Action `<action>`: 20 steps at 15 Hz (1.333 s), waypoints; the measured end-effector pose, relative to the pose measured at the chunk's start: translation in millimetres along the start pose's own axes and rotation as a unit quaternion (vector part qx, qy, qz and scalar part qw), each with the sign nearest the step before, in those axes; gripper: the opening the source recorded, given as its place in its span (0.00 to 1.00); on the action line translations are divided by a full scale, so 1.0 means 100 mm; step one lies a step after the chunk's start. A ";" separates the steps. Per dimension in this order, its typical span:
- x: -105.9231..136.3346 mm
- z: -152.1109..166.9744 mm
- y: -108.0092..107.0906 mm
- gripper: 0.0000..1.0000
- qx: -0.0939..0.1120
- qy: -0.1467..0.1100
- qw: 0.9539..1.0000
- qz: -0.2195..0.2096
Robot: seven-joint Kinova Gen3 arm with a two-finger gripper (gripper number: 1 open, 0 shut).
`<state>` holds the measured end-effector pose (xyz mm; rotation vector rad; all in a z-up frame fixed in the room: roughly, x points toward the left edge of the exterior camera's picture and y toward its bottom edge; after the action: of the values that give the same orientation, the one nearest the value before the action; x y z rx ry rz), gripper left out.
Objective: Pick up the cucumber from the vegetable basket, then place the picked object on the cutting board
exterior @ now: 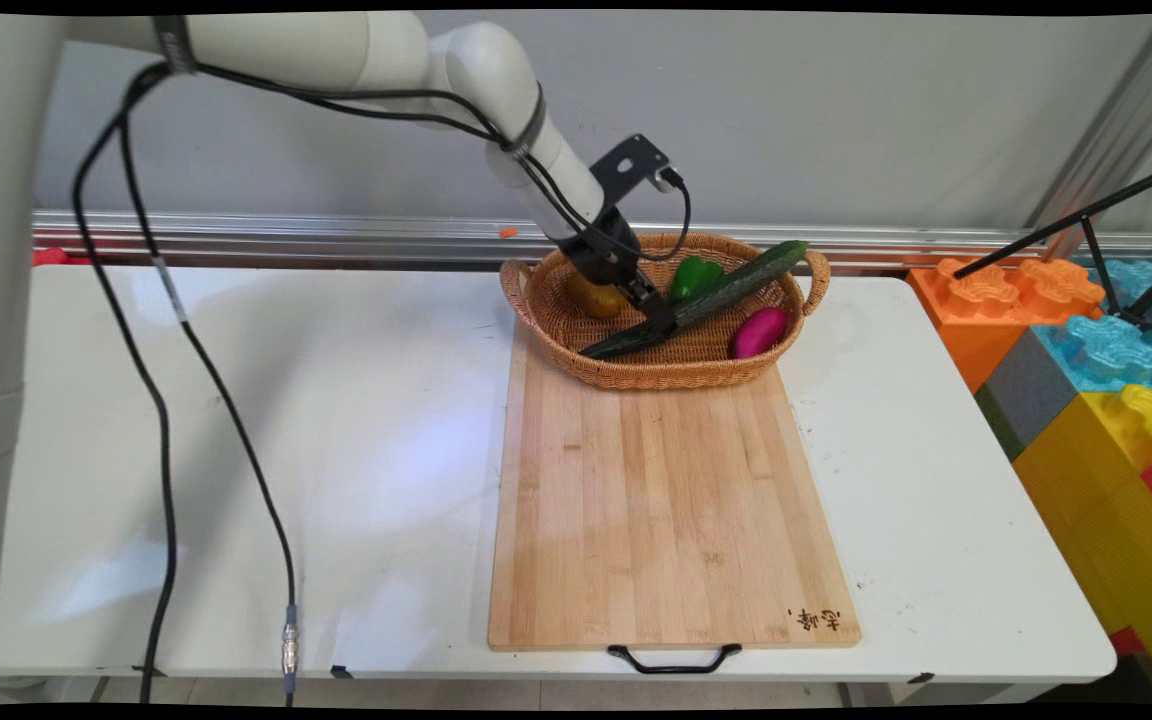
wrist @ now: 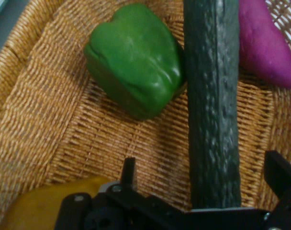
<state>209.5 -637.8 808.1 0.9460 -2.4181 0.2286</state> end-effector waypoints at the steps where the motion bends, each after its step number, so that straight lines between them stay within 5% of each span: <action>1: 0.00 0.06 -0.01 1.00 -0.002 -0.001 1.000 -0.001; 5: 0.02 0.21 -0.03 1.00 -0.011 0.000 1.000 -0.002; 6: 0.03 0.24 -0.02 0.00 -0.013 0.001 1.000 -0.002; 14: 0.13 0.06 0.16 0.00 -0.032 0.021 0.999 -0.013; 20: 0.30 -0.51 0.30 0.00 0.031 0.075 0.997 0.011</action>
<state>192.3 -616.2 868.1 0.8964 -2.2970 0.3717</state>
